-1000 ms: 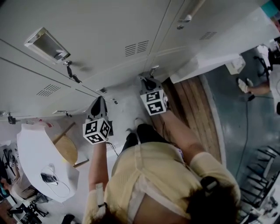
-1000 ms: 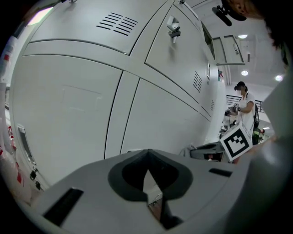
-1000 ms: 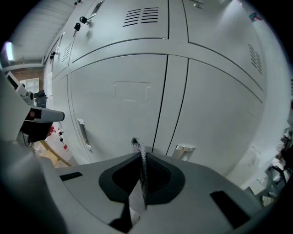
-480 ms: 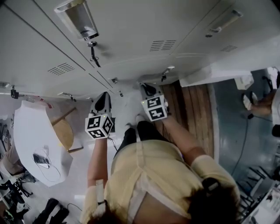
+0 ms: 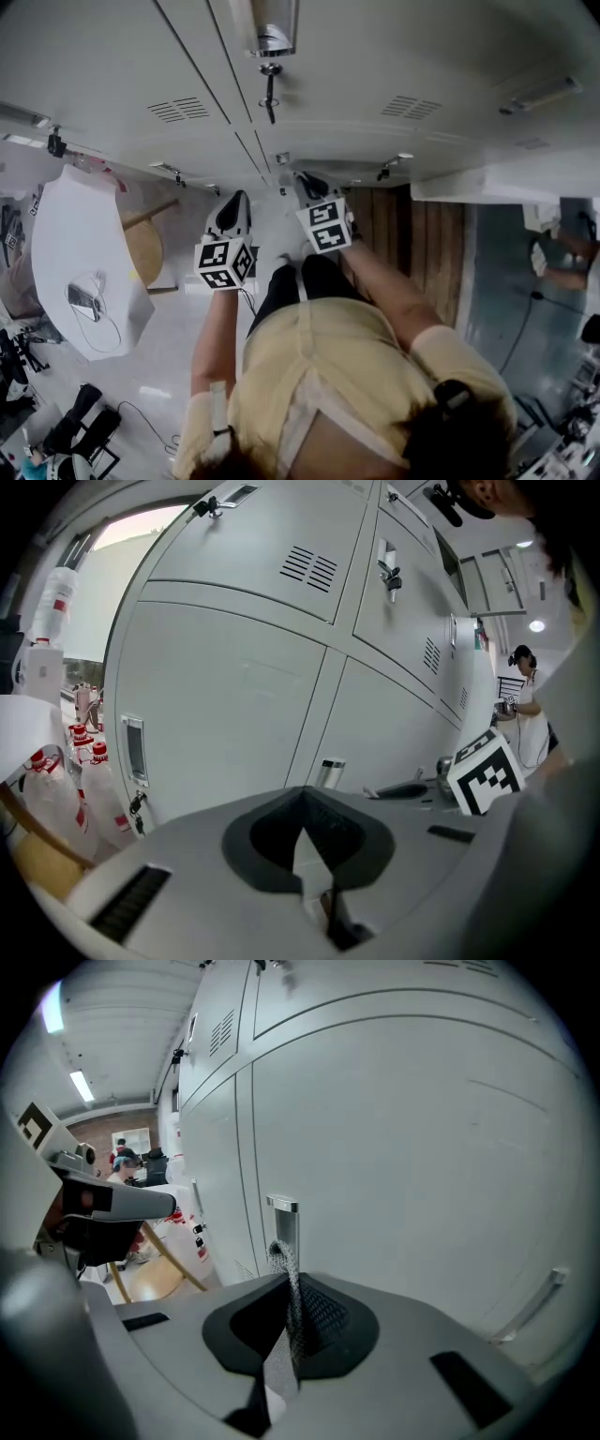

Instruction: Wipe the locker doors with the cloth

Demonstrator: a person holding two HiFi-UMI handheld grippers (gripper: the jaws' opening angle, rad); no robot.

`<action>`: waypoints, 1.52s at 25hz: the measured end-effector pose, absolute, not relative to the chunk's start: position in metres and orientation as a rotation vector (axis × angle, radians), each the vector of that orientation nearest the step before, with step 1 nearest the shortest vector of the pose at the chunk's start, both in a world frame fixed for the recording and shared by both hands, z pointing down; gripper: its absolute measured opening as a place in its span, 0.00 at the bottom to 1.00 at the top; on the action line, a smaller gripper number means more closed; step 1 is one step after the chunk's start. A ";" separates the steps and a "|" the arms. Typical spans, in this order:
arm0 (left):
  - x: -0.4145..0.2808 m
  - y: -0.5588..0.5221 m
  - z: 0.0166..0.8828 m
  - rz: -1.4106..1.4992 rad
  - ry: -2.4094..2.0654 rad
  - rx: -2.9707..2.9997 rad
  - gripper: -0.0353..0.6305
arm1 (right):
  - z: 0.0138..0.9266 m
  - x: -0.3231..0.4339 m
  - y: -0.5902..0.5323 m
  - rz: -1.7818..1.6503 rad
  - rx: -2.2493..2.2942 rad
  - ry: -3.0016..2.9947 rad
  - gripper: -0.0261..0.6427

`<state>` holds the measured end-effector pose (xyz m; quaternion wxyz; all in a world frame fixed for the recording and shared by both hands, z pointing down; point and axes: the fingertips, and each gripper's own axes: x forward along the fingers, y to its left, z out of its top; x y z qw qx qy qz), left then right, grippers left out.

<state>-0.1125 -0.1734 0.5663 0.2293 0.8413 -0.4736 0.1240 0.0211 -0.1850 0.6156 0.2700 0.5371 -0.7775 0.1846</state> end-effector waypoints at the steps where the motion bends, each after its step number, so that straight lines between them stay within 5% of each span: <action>1: -0.115 -0.173 0.567 0.341 -1.311 2.310 0.06 | 0.618 0.016 -0.187 0.493 1.438 -2.103 0.06; 15: -0.129 -0.180 0.580 0.372 -1.369 2.288 0.06 | 0.639 -0.002 -0.212 0.354 1.412 -2.117 0.06; 38: -0.069 -0.187 0.589 0.439 -1.180 2.394 0.06 | 0.644 0.096 -0.194 0.426 1.614 -1.923 0.06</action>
